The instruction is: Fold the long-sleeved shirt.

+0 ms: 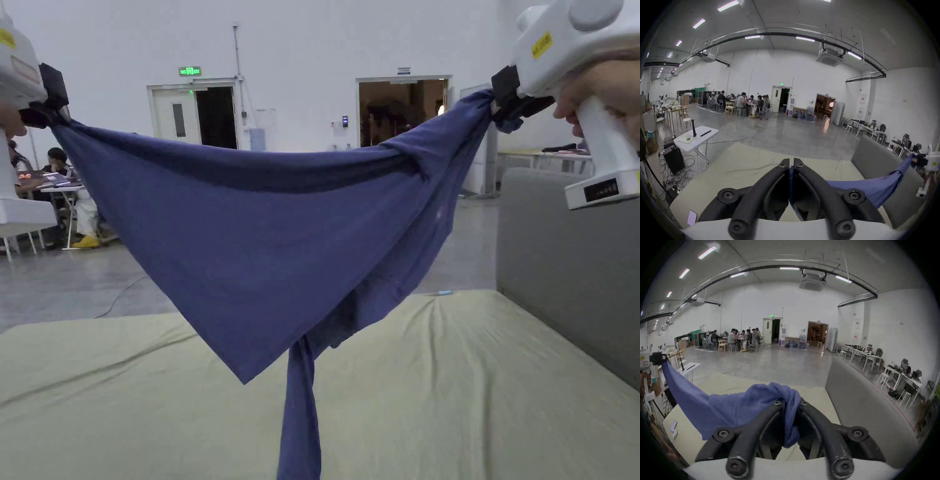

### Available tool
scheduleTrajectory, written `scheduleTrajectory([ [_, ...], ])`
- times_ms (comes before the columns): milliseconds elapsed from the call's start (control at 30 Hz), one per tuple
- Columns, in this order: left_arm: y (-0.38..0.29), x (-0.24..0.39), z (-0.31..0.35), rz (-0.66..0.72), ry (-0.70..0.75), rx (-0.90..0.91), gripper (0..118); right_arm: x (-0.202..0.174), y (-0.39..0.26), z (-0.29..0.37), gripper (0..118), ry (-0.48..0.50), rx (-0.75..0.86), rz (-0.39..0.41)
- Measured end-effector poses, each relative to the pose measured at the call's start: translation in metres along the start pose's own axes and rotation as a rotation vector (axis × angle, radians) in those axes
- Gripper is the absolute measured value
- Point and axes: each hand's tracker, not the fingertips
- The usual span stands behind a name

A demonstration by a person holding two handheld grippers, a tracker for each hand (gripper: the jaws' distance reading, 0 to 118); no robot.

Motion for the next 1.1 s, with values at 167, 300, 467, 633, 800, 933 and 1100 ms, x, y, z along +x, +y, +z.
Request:
scheduleTrajectory([
  [167,0.007,0.018,-0.001,-0.041,-0.003,0.026,0,0.007,0.015,-0.005,7,-0.023,0.068,-0.072],
  [300,-0.016,0.019,-0.011,-0.058,-0.004,0.009,0,0.008,-0.013,-0.026,7,-0.016,-0.015,-0.059],
  [467,-0.097,0.005,-0.055,-0.054,0.001,-0.157,0,0.005,-0.105,-0.08,7,0.008,-0.145,-0.117],
  [633,-0.202,-0.011,-0.087,-0.038,-0.012,-0.297,0,-0.002,-0.201,-0.127,7,0.04,-0.267,-0.134],
  [800,-0.242,-0.026,-0.067,-0.021,-0.031,-0.326,0,0.008,-0.232,-0.106,7,0.065,-0.253,-0.179],
  [933,-0.273,-0.042,-0.02,-0.038,-0.084,-0.326,0,0.012,-0.267,-0.051,7,0.105,-0.211,-0.091],
  [1100,-0.36,-0.061,0.038,-0.099,-0.086,-0.439,0,0.012,-0.362,0.005,7,0.143,-0.309,-0.021],
])
